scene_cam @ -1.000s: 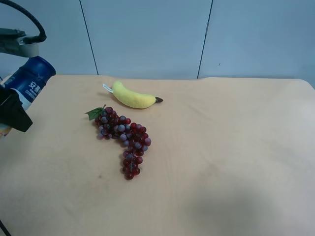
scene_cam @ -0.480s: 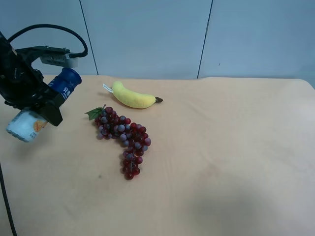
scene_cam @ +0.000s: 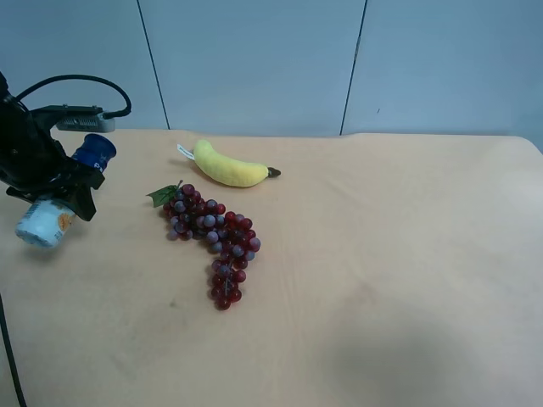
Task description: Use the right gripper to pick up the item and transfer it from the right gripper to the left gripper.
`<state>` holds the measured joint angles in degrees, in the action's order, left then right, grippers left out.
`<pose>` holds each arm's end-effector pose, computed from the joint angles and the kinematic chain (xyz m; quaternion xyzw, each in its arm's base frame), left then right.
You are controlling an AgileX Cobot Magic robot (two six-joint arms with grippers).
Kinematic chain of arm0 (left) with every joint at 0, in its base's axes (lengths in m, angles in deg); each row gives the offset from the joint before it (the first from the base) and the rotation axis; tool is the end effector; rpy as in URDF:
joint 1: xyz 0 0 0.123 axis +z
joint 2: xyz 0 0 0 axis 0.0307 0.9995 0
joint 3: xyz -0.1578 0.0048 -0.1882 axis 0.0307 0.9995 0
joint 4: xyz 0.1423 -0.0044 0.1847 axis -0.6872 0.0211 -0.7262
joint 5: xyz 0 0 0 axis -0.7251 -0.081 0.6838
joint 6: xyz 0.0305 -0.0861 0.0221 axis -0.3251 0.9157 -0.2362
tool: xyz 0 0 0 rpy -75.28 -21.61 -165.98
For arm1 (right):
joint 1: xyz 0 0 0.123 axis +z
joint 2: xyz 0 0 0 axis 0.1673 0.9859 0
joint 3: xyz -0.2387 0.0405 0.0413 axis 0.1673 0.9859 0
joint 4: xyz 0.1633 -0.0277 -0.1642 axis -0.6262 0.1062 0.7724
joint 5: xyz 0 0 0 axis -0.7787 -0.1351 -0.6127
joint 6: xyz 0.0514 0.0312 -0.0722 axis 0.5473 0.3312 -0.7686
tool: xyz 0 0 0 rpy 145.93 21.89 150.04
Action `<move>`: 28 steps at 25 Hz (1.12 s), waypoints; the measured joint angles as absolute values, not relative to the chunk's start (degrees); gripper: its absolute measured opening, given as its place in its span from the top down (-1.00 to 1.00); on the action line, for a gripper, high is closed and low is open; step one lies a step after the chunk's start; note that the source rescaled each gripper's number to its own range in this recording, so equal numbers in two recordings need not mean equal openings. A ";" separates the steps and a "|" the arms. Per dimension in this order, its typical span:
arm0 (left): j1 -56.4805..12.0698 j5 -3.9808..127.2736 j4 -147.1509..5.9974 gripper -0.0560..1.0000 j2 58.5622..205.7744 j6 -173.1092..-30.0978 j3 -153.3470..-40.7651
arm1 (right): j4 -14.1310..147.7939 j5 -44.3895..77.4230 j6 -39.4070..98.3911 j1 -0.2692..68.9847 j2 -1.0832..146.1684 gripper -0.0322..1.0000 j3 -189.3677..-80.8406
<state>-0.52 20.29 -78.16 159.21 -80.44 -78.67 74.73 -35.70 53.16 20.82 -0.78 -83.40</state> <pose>0.3035 -0.0190 0.1529 0.0988 0.9899 -0.0310 0.0972 0.0202 0.0040 0.2653 -0.0775 0.8526 0.0539 0.5140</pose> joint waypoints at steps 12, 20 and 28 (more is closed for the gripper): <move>0.00 24.80 -78.16 0.83 163.62 -79.22 -78.67 | 74.73 -35.70 53.16 20.82 -0.78 -1.00 -83.40; 0.00 24.80 -78.10 0.83 163.65 -79.13 -78.67 | 74.73 -35.70 53.16 20.82 -0.78 -1.00 -83.40; 0.00 25.61 -78.10 0.83 163.65 -79.08 -78.67 | 74.73 -35.70 53.16 20.82 -0.78 -1.00 -83.40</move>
<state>0.00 25.61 -78.10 163.65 -79.08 -78.67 74.73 -35.70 53.16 20.82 -0.78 -83.40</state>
